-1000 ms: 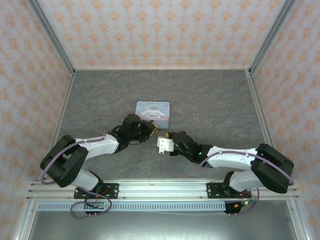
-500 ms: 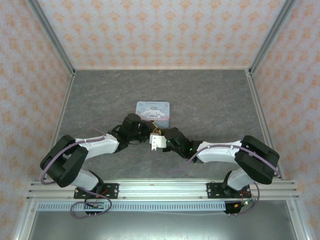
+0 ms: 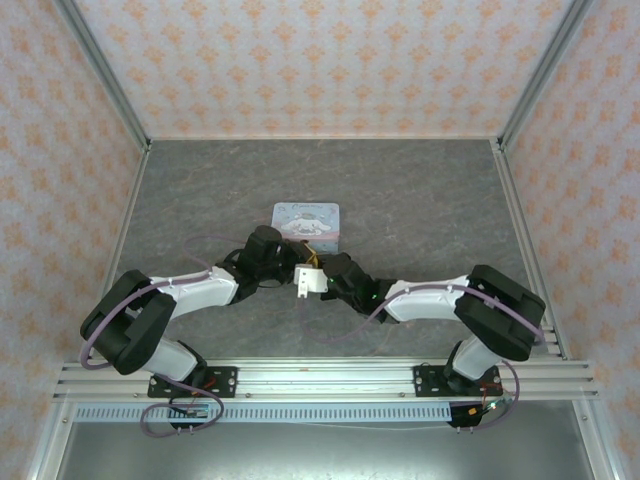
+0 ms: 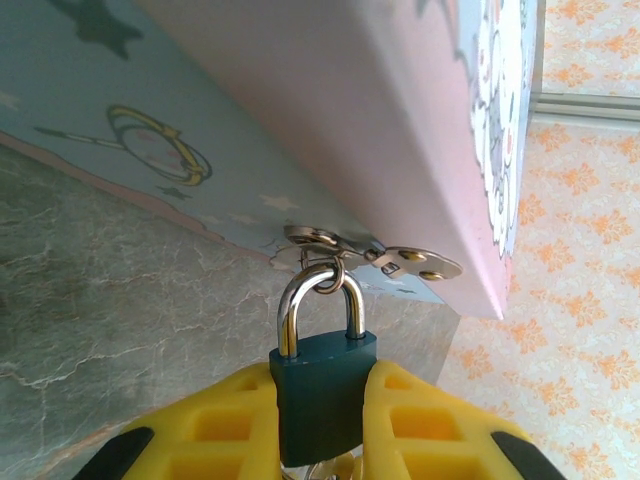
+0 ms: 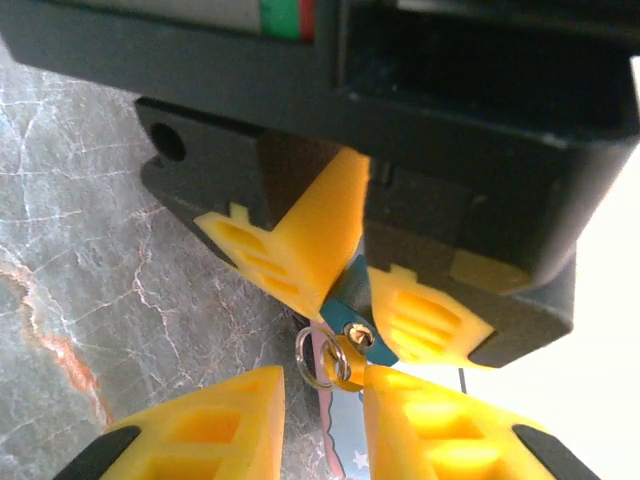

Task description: Unlock the padlock with the key

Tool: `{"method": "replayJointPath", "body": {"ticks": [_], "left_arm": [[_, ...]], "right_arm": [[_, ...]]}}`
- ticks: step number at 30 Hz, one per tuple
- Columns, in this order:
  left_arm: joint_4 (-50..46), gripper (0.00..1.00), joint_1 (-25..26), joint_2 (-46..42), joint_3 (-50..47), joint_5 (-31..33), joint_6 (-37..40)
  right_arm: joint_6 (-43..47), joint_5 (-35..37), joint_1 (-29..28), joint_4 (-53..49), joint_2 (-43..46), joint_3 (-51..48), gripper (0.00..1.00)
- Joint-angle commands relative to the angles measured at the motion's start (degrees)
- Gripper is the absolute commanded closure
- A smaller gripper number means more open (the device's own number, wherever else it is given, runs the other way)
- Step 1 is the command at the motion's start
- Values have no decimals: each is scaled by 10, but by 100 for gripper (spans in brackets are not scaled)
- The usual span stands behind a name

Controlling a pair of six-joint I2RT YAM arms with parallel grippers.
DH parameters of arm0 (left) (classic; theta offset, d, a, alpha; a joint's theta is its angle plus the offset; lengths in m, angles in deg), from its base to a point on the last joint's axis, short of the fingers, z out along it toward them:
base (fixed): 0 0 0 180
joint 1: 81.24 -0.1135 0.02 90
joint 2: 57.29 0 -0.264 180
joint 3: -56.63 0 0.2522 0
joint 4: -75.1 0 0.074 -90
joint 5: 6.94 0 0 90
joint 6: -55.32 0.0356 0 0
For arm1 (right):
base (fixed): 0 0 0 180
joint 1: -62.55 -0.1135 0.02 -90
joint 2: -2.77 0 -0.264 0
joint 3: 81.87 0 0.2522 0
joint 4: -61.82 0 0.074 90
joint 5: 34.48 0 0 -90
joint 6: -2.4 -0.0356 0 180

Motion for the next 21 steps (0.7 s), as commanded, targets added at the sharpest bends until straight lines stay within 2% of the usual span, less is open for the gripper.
{"method": "replayJointPath", "body": {"ticks": [1,13,21], "left_arm": [[0,100,1,0,16,-12,3],[-2,100,2,2,20,-17,4],[0,100,2,4,20,-17,2]], "right_arm": [[0,12,6,19,-10,18,74],[-2,16,14,26,-31,27,84],[-31,26,14,41,-36,24,100]]}}
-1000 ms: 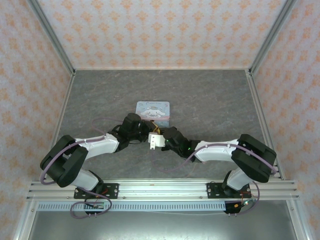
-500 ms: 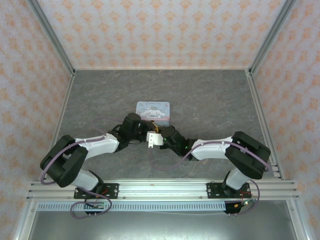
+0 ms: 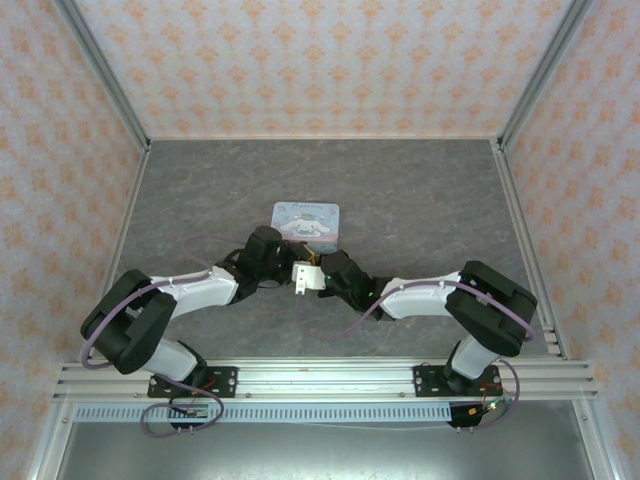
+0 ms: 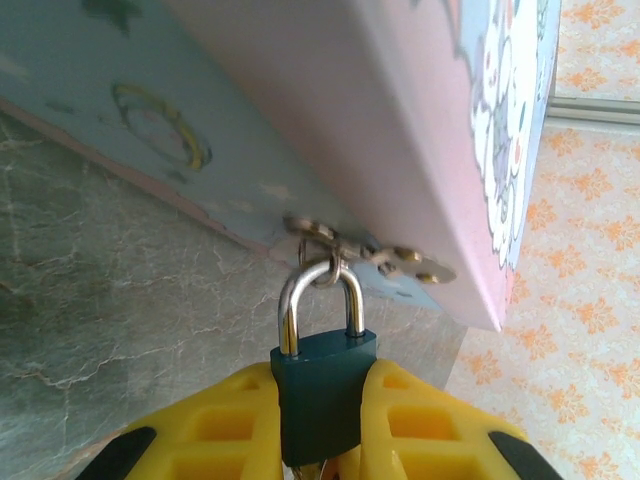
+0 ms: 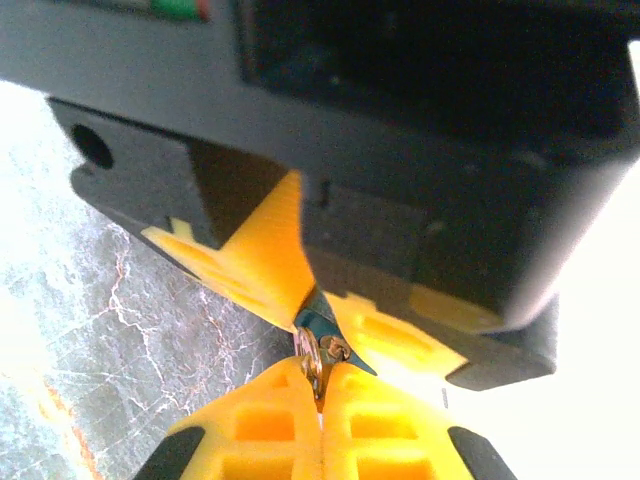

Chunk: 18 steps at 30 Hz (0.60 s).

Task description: Unlock the padlock with the key

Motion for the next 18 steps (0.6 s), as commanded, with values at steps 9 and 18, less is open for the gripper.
{"method": "replayJointPath", "body": {"ticks": [9,18], "left_arm": [[9,100,3,4,19,-19,2],[-2,96,3,7,18,-13,14]], "right_arm": [[-143,28,6,48,8,-6,100],[-251,33,-3,84,-7,-35,100]]}}
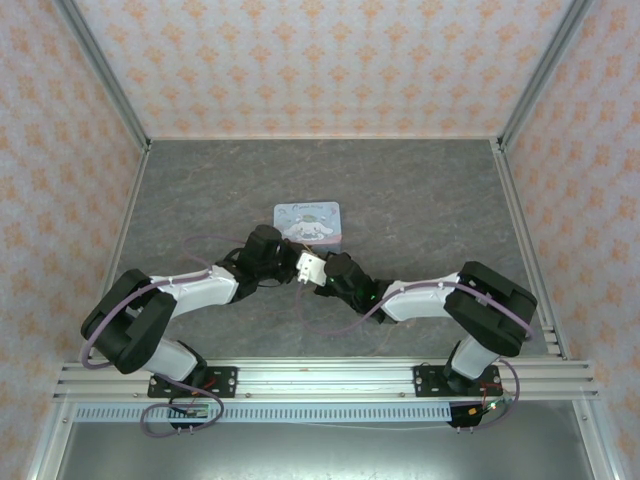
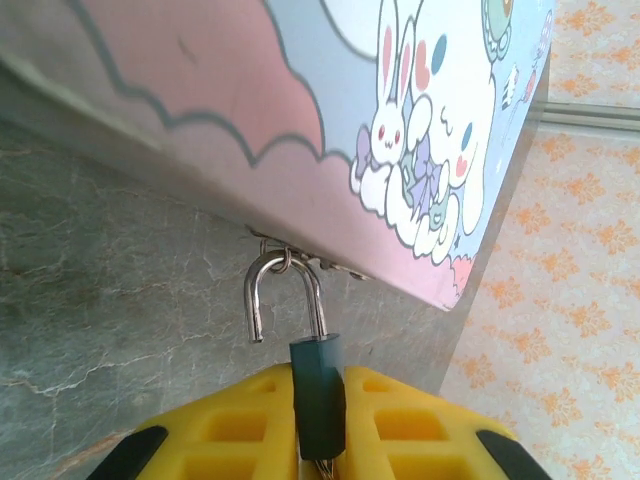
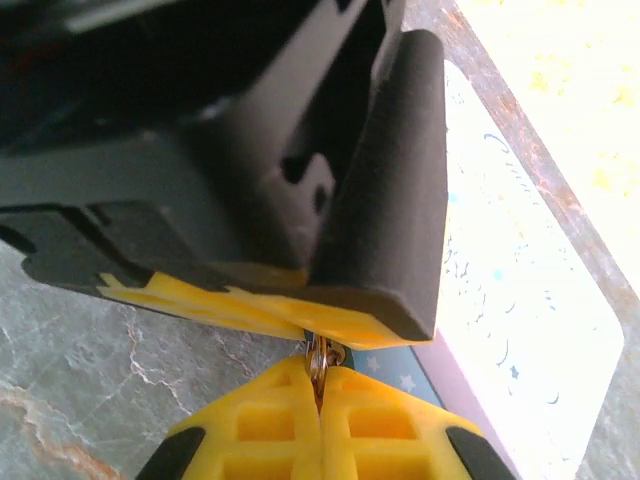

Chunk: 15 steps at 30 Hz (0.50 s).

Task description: Unlock the padlock with the key

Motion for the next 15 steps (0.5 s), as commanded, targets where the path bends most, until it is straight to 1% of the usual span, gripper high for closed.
{"method": "replayJointPath", "body": {"ticks": [1,4,9,15], "left_arm": [[-7,90,5,6,13,-11,18],[-13,77,3,4,6,-2,23],[-31,66,-14,-15,-8,5,35],[-91,45,-55,-76,-16,7,67]], "right_arm": [[-61,35,-3,33,-10,-12,100],[-84,38,-5,40,-15,-22,100],[-133,33,-6,46,-19,-35,100],[-217,14,-6,48,-17,-44,100]]}}
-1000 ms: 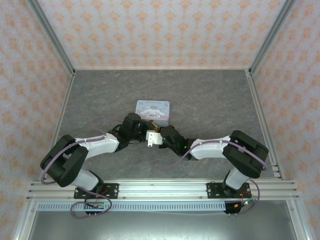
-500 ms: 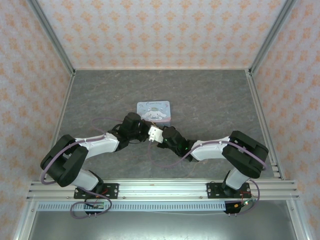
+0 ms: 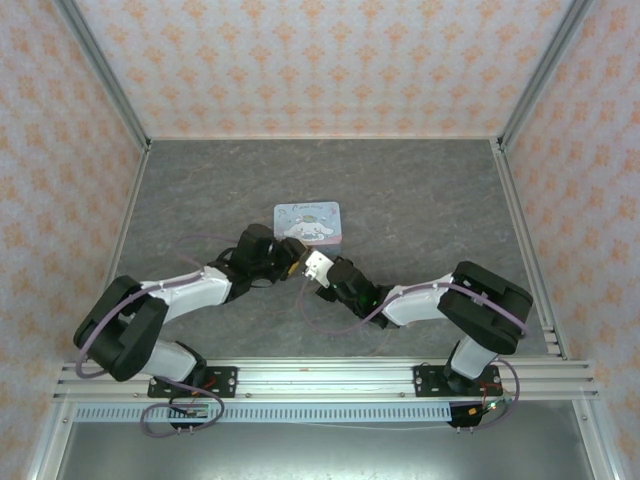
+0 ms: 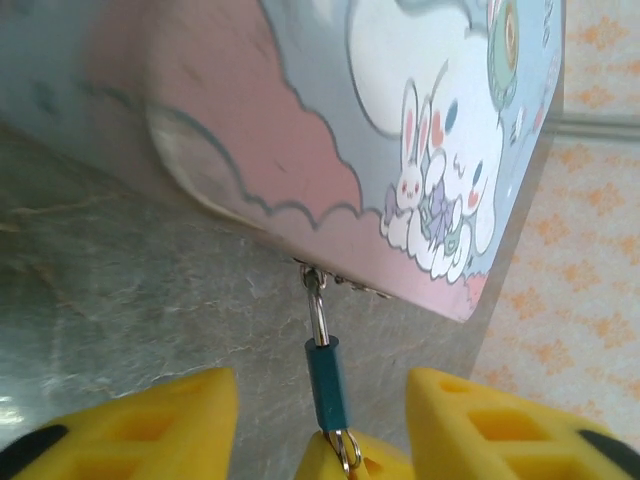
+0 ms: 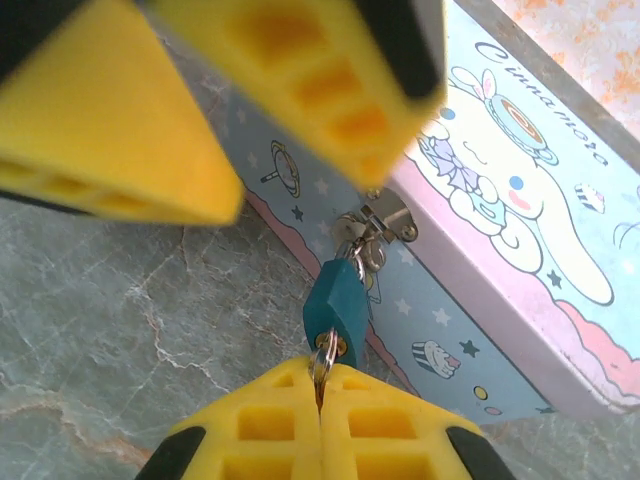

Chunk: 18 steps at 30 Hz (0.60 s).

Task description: Unlock the padlock with the key

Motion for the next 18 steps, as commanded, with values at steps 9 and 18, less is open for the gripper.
{"method": "replayJointPath", "body": {"ticks": [9,18], "left_arm": [[-125,27,-83,-77,16,7,91],[-130,21,-118,-50,29,8,132]], "right_arm": [[-309,-104,22,58,-13,-18,100],[-515,-210,65,163,-32,-55,100]]}}
